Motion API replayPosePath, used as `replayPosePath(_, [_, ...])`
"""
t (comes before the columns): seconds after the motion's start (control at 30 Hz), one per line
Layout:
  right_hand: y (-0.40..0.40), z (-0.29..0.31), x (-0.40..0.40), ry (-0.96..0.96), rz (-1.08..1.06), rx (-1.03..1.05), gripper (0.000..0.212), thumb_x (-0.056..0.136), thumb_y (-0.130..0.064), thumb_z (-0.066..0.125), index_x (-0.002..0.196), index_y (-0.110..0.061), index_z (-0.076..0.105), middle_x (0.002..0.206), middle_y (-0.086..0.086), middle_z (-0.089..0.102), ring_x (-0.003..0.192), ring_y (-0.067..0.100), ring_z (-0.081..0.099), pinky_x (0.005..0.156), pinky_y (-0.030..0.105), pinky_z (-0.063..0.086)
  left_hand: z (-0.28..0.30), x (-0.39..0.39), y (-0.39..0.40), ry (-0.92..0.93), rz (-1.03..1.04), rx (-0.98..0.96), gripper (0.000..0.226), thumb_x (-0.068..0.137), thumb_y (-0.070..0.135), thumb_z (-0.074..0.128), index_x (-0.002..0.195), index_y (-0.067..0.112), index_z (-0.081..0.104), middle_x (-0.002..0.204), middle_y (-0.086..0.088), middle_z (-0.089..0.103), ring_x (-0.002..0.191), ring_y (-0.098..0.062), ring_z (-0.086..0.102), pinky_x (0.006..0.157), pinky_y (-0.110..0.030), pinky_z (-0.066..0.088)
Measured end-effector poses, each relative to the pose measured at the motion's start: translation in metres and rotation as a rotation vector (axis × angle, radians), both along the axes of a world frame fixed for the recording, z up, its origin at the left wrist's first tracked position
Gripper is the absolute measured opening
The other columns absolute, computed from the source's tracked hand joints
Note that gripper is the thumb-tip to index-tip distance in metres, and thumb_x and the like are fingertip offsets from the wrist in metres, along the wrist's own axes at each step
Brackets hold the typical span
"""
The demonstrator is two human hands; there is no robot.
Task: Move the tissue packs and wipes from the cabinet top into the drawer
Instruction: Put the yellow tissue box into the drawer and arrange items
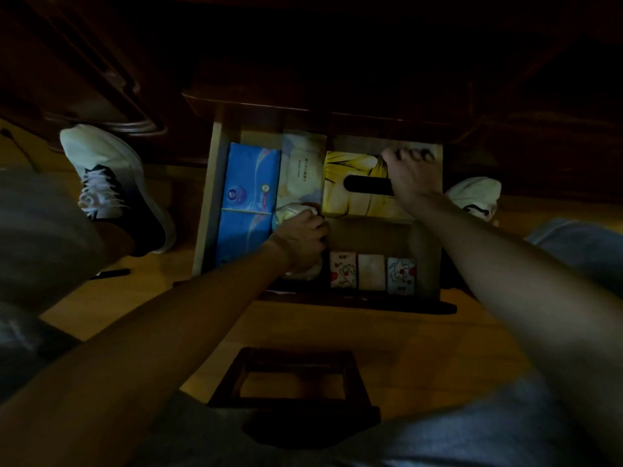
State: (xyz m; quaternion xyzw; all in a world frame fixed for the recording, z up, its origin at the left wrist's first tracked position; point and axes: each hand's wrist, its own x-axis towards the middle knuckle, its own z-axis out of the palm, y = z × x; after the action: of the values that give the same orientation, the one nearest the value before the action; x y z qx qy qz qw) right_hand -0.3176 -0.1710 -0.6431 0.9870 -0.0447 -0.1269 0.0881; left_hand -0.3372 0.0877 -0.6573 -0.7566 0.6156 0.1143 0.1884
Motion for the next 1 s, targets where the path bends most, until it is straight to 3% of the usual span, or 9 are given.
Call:
replayPosePath(0.17, [0.001,0.001,0.001,0.001,-0.005,-0.005,0.057,0.087,-0.006,0.064,0.139,-0.015,0.042,0.13,0.018,0.06,0.123,0.036,0.053,0.096,0.046,0.041,-0.002,0.002,0.006,-0.009,0.037,0.002,0.041,0.097,0.041,0.042,0.119,0.019,0.067,0.13,-0.01,0.057,0.118,-0.029,0.048,0.1,-0.046,0.033])
replayPosePath(0.27, [0.001,0.002,0.003,0.002,-0.016,0.011,0.052,0.089,-0.004,0.059,0.137,-0.015,0.043,0.13,0.018,0.06,0.122,0.037,0.055,0.097,0.046,0.041,-0.001,0.0,0.005,-0.047,0.133,0.048,0.047,0.098,0.043,0.042,0.136,0.019,0.056,0.147,-0.016,0.045,0.133,-0.034,0.039,0.108,-0.05,0.029])
replayPosePath(0.43, [0.0,0.001,0.002,-0.001,-0.015,0.02,0.049,0.091,-0.007,0.057,0.137,-0.016,0.042,0.132,0.016,0.059,0.122,0.037,0.054,0.097,0.045,0.04,0.004,-0.004,-0.002,-0.101,0.133,0.176,0.055,0.1,0.044,0.04,0.15,0.021,0.039,0.16,-0.018,0.025,0.142,-0.039,0.027,0.115,-0.054,0.024])
replayPosePath(0.57, [-0.001,0.0,0.001,-0.016,-0.01,0.021,0.051,0.09,-0.003,0.055,0.137,-0.015,0.041,0.133,0.017,0.058,0.123,0.038,0.054,0.098,0.046,0.039,0.006,-0.008,-0.006,-0.087,0.177,0.241,0.057,0.104,0.042,0.038,0.154,0.017,0.028,0.161,-0.022,0.023,0.147,-0.036,0.021,0.118,-0.04,0.015])
replayPosePath(0.7, [0.0,0.001,0.002,-0.053,-0.012,0.017,0.045,0.093,-0.005,0.049,0.136,-0.016,0.043,0.131,0.016,0.059,0.121,0.038,0.055,0.098,0.047,0.039,0.006,-0.011,-0.012,-0.134,0.232,0.282,0.056,0.105,0.042,0.03,0.157,0.02,0.023,0.161,-0.023,0.023,0.147,-0.044,0.016,0.121,-0.054,0.009])
replayPosePath(0.77, [-0.002,0.003,0.002,-0.063,-0.009,0.019,0.046,0.092,-0.004,0.049,0.137,-0.016,0.043,0.132,0.017,0.059,0.122,0.038,0.055,0.099,0.047,0.038,0.002,-0.007,-0.008,-0.093,0.324,0.228,0.052,0.107,0.038,0.03,0.156,0.022,0.025,0.159,-0.024,0.025,0.146,-0.044,0.019,0.121,-0.05,0.015])
replayPosePath(0.87, [-0.002,0.004,0.002,-0.061,-0.004,0.008,0.048,0.092,-0.003,0.051,0.137,-0.016,0.044,0.132,0.017,0.059,0.122,0.038,0.055,0.099,0.047,0.039,0.007,-0.003,-0.004,-0.045,0.382,0.137,0.053,0.105,0.039,0.039,0.154,0.023,0.028,0.154,-0.023,0.034,0.142,-0.038,0.031,0.117,-0.03,0.025])
replayPosePath(1.0, [0.001,0.004,0.005,-0.012,-0.008,-0.016,0.05,0.092,-0.006,0.053,0.139,-0.019,0.042,0.132,0.015,0.059,0.123,0.036,0.055,0.096,0.045,0.039,0.005,-0.009,0.003,-0.064,0.338,0.155,0.059,0.103,0.041,0.036,0.155,0.014,0.027,0.156,-0.026,0.029,0.142,-0.041,0.027,0.116,-0.047,0.022])
